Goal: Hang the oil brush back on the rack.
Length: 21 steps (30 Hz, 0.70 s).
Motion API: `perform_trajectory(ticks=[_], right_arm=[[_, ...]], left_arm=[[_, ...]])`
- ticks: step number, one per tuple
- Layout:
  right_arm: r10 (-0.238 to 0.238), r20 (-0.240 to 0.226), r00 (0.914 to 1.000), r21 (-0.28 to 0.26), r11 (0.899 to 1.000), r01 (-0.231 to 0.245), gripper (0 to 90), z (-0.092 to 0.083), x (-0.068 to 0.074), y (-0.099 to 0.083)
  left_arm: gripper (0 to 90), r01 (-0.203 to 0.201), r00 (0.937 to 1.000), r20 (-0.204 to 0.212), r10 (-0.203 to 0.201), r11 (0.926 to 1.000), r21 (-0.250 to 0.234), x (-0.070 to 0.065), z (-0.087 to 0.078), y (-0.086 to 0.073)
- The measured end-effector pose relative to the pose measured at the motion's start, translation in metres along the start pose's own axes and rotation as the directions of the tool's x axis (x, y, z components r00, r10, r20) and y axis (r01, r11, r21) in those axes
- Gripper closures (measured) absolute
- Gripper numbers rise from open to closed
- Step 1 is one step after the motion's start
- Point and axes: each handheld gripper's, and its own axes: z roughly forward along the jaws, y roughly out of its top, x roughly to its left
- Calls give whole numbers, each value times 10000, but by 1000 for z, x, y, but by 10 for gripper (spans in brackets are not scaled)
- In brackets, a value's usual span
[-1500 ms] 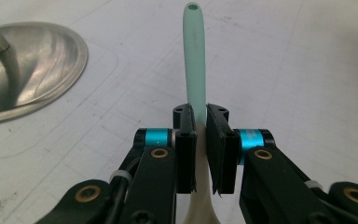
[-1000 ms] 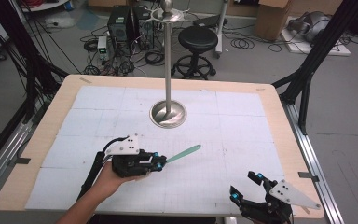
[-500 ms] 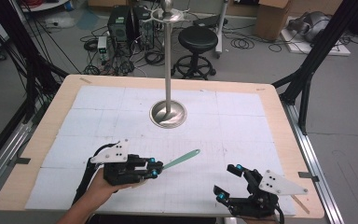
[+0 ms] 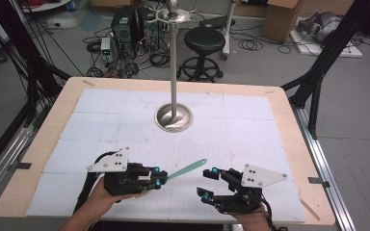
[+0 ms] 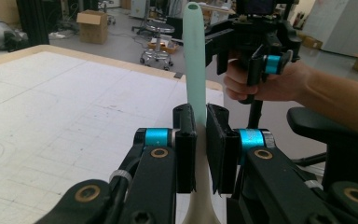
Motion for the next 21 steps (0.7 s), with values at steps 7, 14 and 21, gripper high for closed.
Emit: perform_trajectory(ticks=[7, 14, 21], right_arm=[[-151, -413, 9990, -209, 9997, 143, 503, 11, -6, 7], [-452, -1071, 9932, -610, 9974, 388, 621, 16, -6, 15], [-553, -1505, 9871, -825, 9957, 432, 707, 15, -6, 16]], left_arm=[[818, -73, 9995, 305, 74, 10000, -27, -1, -1, -3], [817, 93, 9954, 960, -75, 9998, -185, -2, 0, -6], [817, 294, 9907, 1333, -254, 9992, -283, -1, 1, -11]])
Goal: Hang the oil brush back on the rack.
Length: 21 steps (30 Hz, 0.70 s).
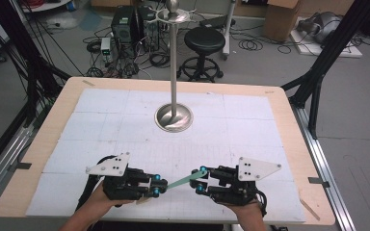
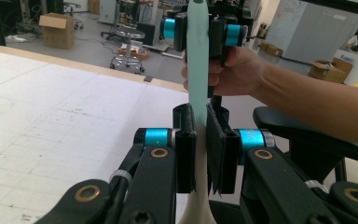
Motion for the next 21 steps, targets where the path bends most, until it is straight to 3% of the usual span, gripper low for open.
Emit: perform_trajectory(ticks=[15, 21], right_arm=[[386, -747, 9965, -140, 9991, -398, 748, 8, -1, 4], [815, -558, 9951, -156, 9965, -825, 758, 12, -1, 6]], left_arm=[[816, 66, 9991, 418, -71, 9999, 118, 4, 3, -4], [816, 14, 9997, 255, -20, 9997, 229, 5, 4, -5]])
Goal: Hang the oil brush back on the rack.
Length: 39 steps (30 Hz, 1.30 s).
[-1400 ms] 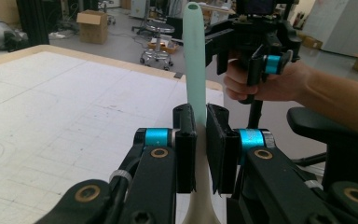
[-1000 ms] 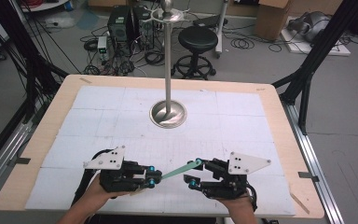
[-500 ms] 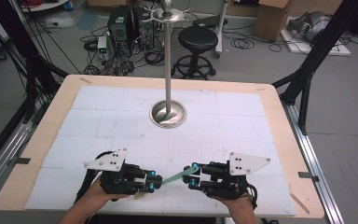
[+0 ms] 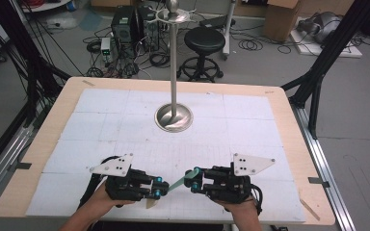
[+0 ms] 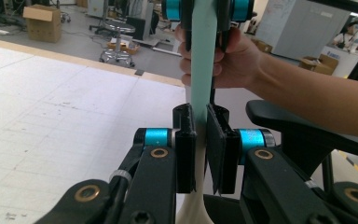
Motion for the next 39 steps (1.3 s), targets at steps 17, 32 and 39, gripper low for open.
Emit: perform_trajectory(ticks=[17, 32, 39], right_arm=[[867, 1449, 9856, 606, 9935, -963, 765, 12, 7, 12], [1235, 3157, 9408, 1013, 9814, -1629, 764, 24, 14, 25], [1264, 3475, 9291, 1285, 9751, -1807, 764, 28, 17, 29]], left_arm=[[553, -265, 9886, -1463, 361, 9974, 674, -4, 1, 1], [562, -971, 9376, -3128, 1518, 9782, 1837, -13, 26, 11], [648, -861, 9301, -3346, 1513, 9756, 2020, -12, 31, 10]])
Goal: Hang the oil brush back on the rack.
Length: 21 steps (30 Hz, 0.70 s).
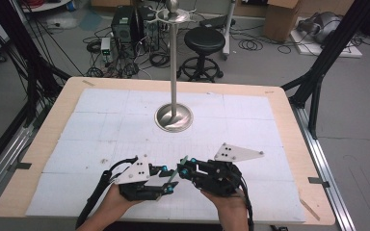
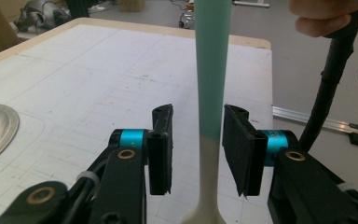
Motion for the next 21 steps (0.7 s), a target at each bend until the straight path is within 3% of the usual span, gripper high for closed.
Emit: perform_trajectory(ticks=[4, 7, 12, 14, 15, 16, 17, 19, 21], right_arm=[[112, 279, 9995, 63, 9999, -114, 764, 1, 0, 1], [180, 345, 9992, 66, 9998, -183, 763, 1, 1, 0], [279, 342, 9990, -19, 9996, -279, 757, 1, 1, 0], [373, 84, 9993, -109, 9992, -372, 725, -1, 0, 1], [333, -81, 9994, -241, 9991, -334, 643, -1, -1, 1], [19, -250, 9997, -455, 9990, -31, 505, -2, -1, 2], [19, -250, 9997, -455, 9990, -31, 505, -2, -1, 2], [-620, -500, 9968, -749, 9955, 581, 420, -4, -2, 0], [-1464, -945, 9847, -1189, 9837, 1349, 398, -6, -4, -3]], left_arm=[[763, -156, 9999, -22, 156, 9997, 161, -1, 0, 0], [803, -205, 9998, -46, 206, 9996, 185, -1, -1, 0], [817, 66, 9999, 90, -66, 10000, 7, 0, -2, 1], [820, 180, 9992, 360, -175, 9997, -139, 1, -3, 1], [821, 282, 9981, 560, -267, 9992, -266, 1, -3, 1], [822, 357, 9970, 695, -332, 9988, -347, 1, -4, 2], [822, 447, 9952, 891, -406, 9980, -444, 1, -4, 2], [822, 591, 9899, 1324, -508, 9965, -599, 2, -5, 2], [822, 725, 9830, 1744, -580, 9943, -779, 2, -6, 3]])
